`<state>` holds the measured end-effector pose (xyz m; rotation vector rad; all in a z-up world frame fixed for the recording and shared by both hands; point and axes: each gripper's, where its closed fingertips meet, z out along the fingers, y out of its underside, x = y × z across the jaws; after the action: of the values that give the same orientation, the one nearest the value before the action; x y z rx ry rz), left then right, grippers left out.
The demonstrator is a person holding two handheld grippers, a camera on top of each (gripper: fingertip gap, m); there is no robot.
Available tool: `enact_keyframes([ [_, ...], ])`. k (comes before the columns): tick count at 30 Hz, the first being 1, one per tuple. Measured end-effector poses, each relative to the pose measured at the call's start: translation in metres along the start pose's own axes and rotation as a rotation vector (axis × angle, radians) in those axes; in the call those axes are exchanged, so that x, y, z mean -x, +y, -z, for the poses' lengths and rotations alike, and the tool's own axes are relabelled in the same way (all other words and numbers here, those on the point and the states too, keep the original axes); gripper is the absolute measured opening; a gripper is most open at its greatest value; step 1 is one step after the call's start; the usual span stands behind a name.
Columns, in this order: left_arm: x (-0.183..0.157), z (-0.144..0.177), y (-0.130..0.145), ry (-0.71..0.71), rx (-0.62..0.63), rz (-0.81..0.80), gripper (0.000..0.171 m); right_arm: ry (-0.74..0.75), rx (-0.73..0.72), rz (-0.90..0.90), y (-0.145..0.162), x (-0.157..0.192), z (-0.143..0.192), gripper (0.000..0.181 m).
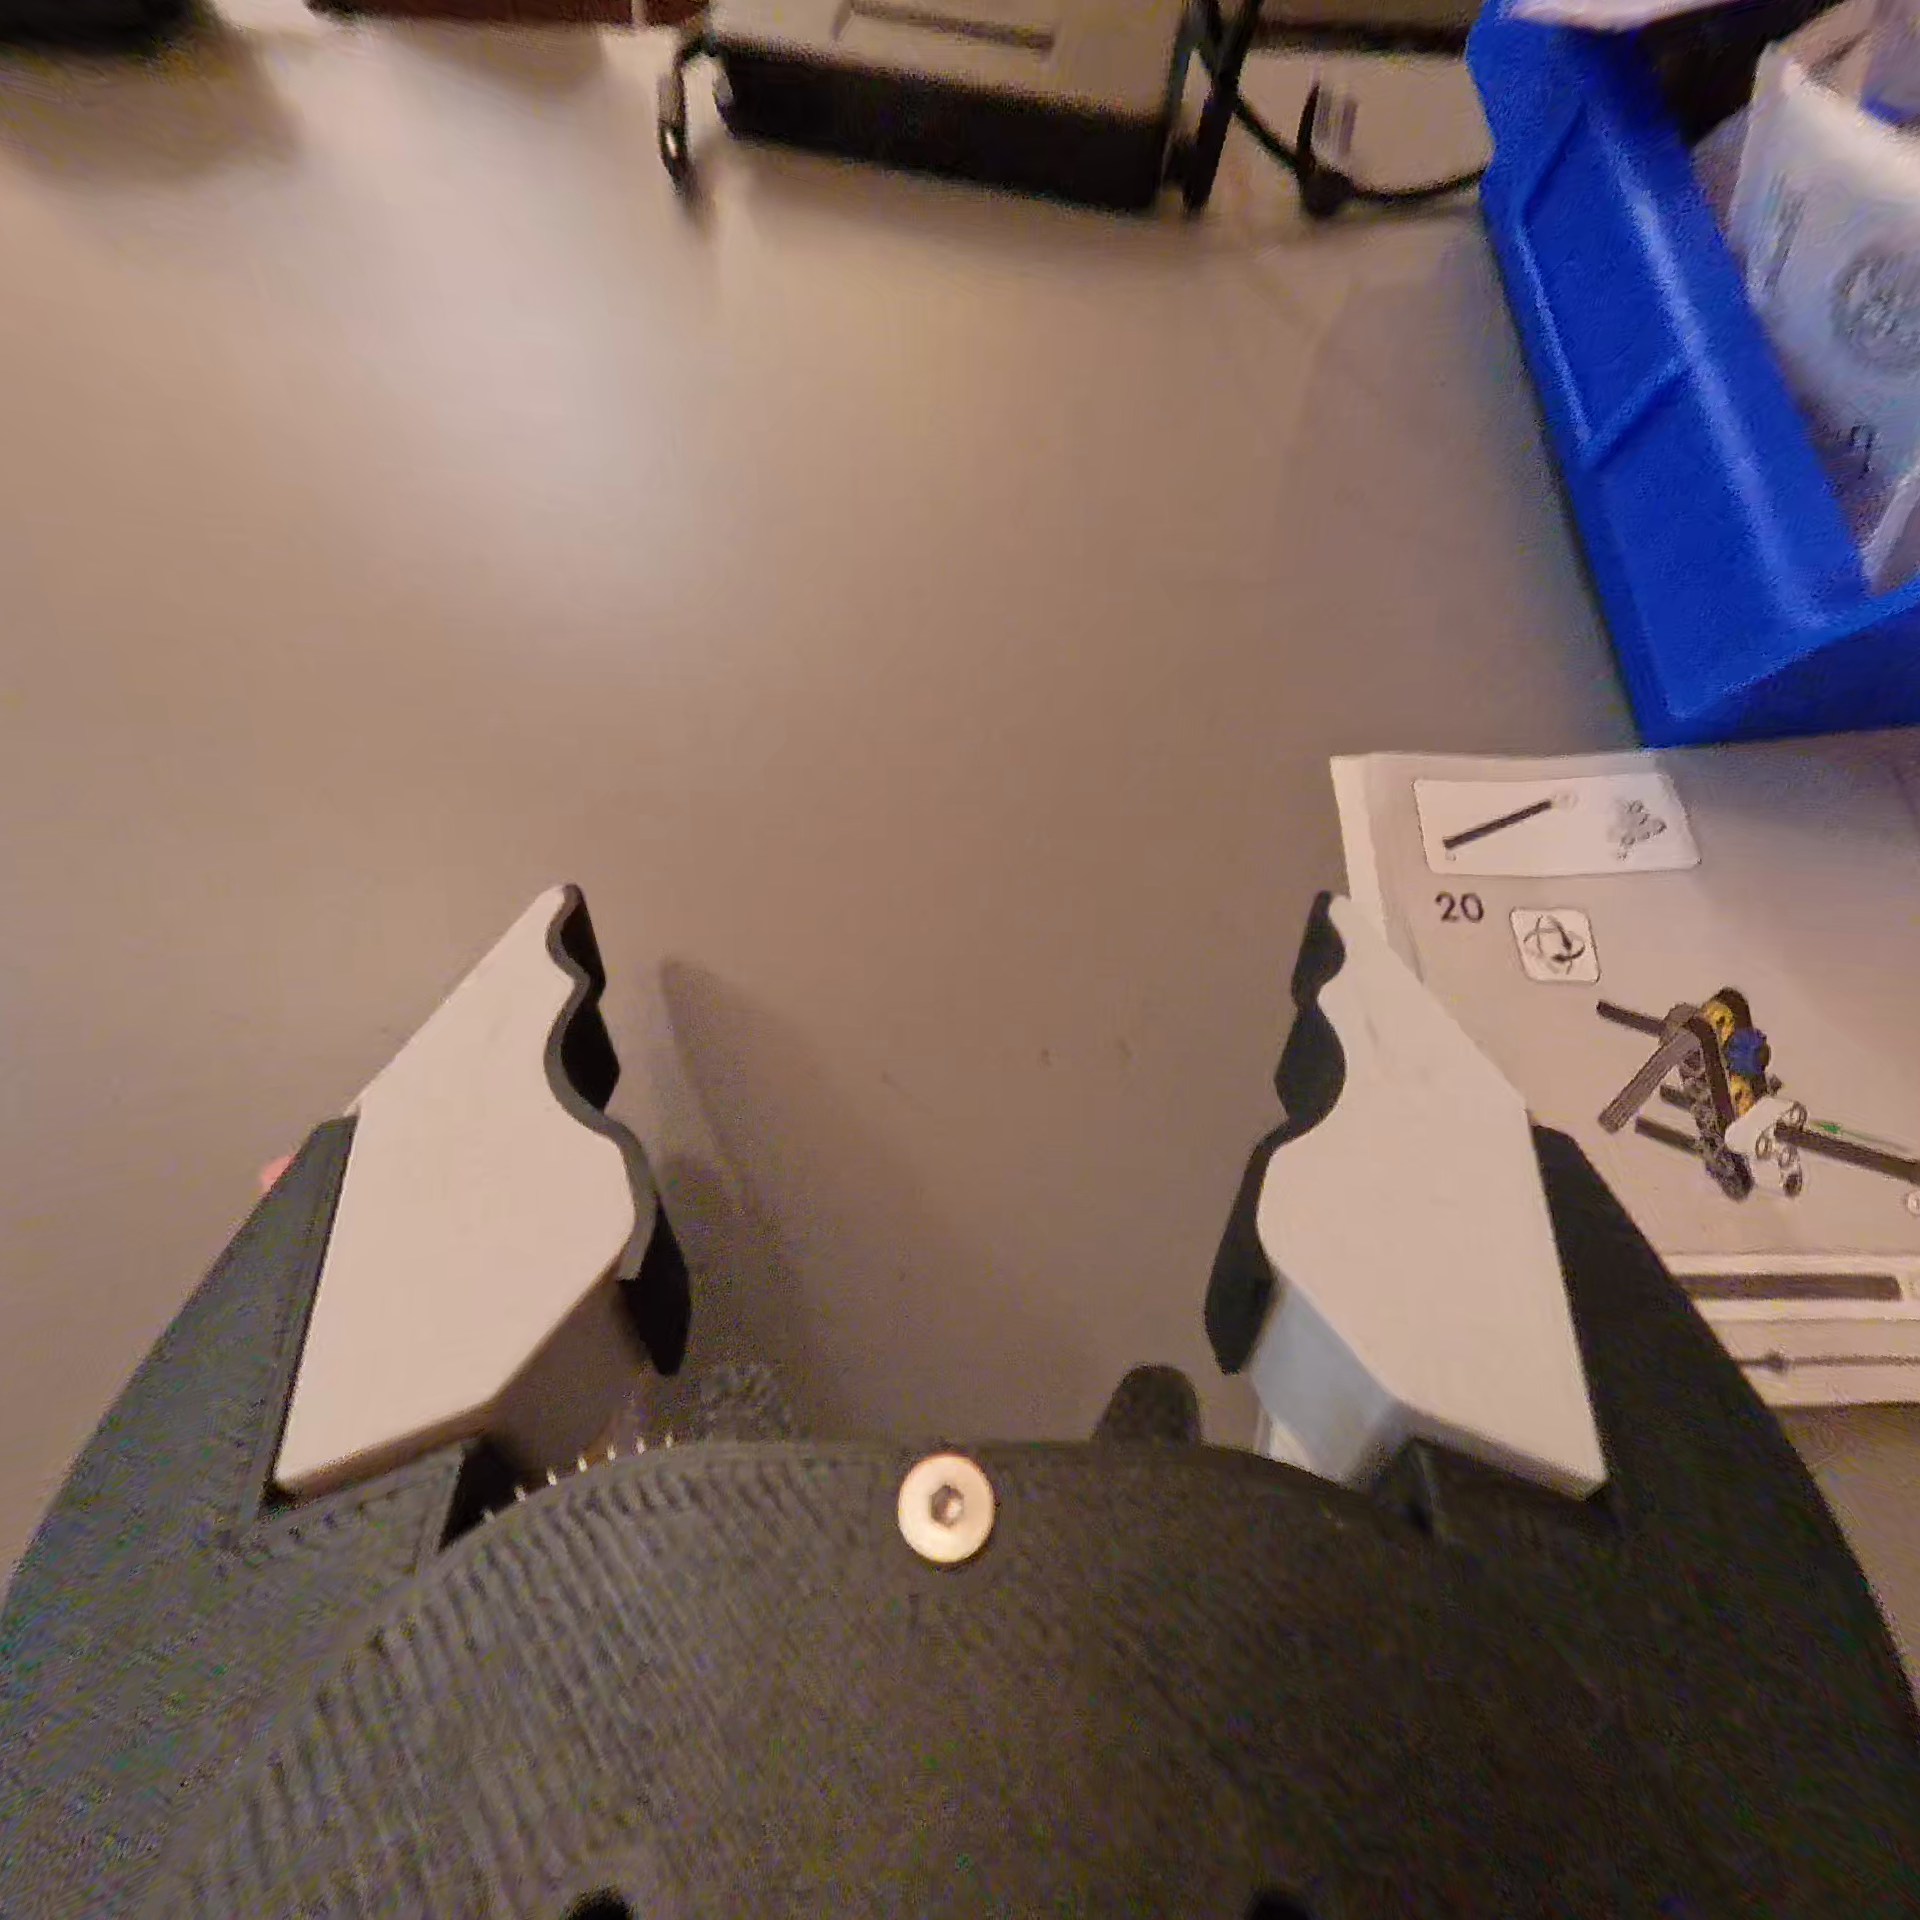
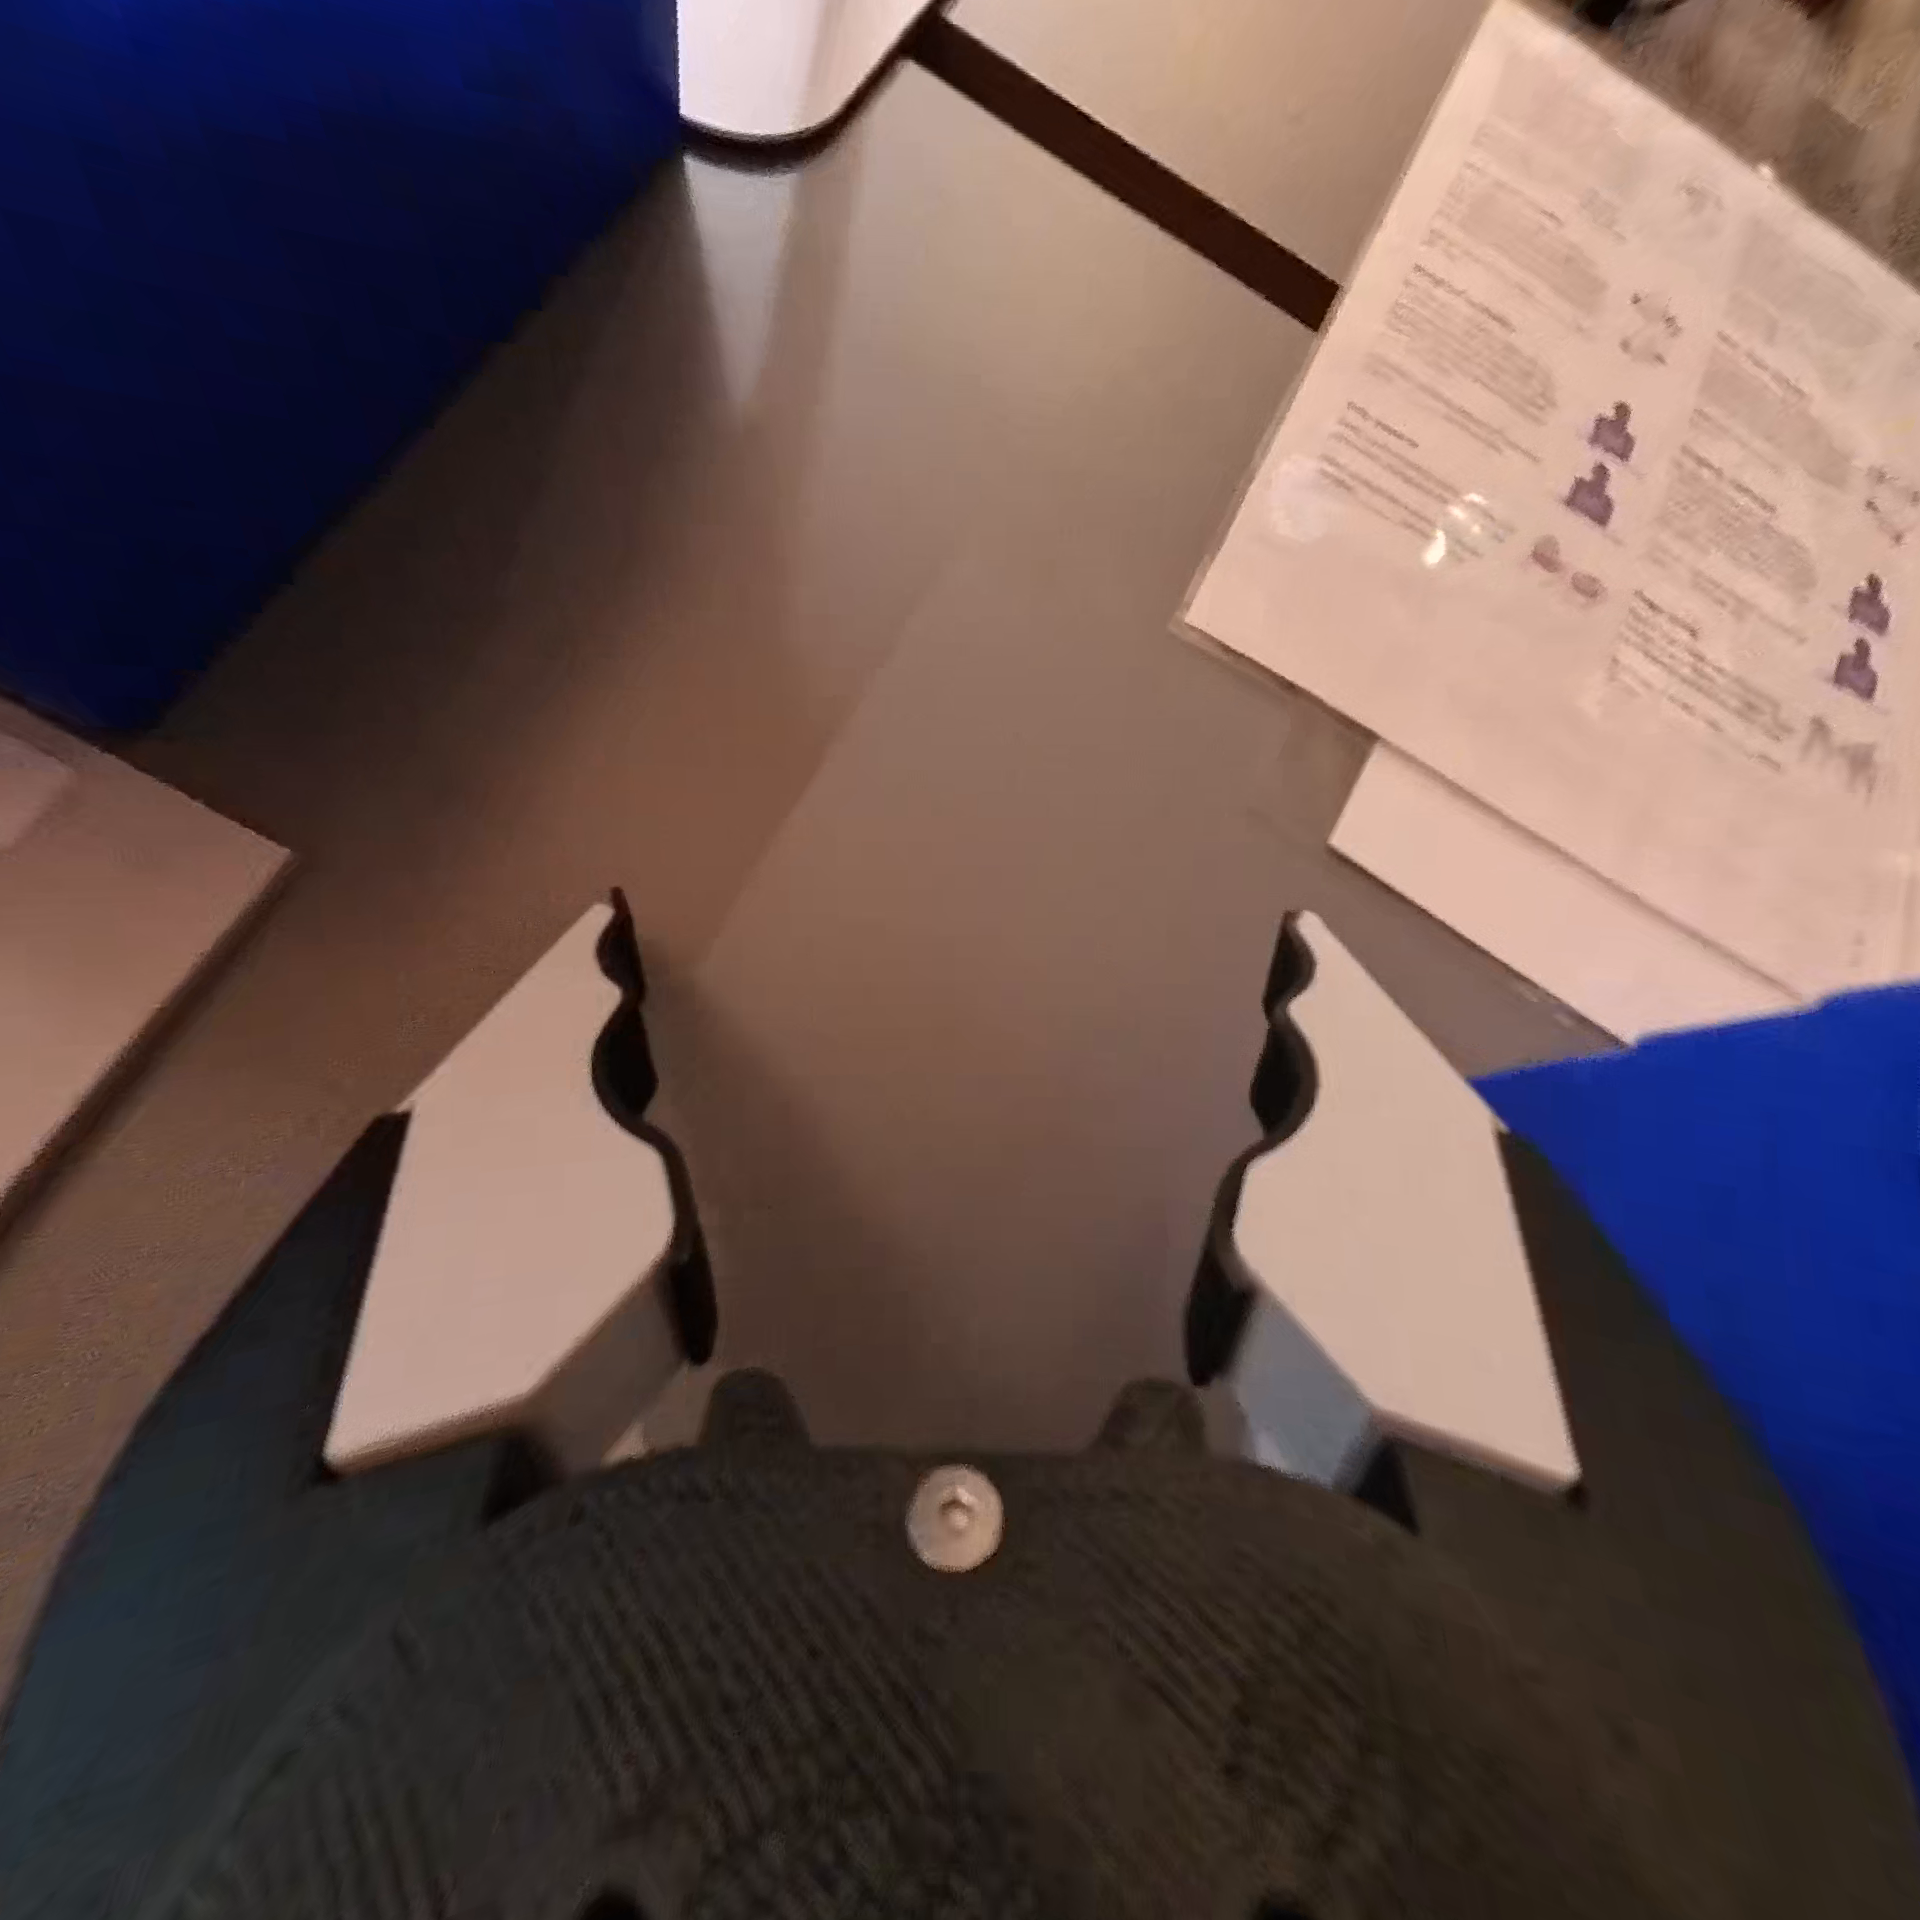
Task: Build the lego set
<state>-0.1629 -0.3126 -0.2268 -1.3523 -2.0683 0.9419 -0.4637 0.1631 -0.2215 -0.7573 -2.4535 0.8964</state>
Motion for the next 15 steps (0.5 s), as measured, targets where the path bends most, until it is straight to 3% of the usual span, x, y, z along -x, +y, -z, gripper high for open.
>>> enact_keyframes([
  [4,-0.004,0.001,0.002,0.029,0.005,-0.010,0.131,-0.051,-0.014,0.017,0.004,0.007,-0.010,0.121],
  [7,-0.004,-0.008,0.015,0.023,0.103,-0.014,0.134,-0.084,-0.037,-0.022,0.005,0.009,-0.014,0.125],
  [8,-0.005,-0.011,0.019,0.023,0.141,-0.025,0.142,-0.093,-0.054,-0.038,0.005,0.009,-0.015,0.128],
  [15,-0.006,-0.012,0.022,-0.002,0.155,-0.054,0.147,-0.114,-0.007,-0.149,0.014,0.004,-0.022,0.145],
])
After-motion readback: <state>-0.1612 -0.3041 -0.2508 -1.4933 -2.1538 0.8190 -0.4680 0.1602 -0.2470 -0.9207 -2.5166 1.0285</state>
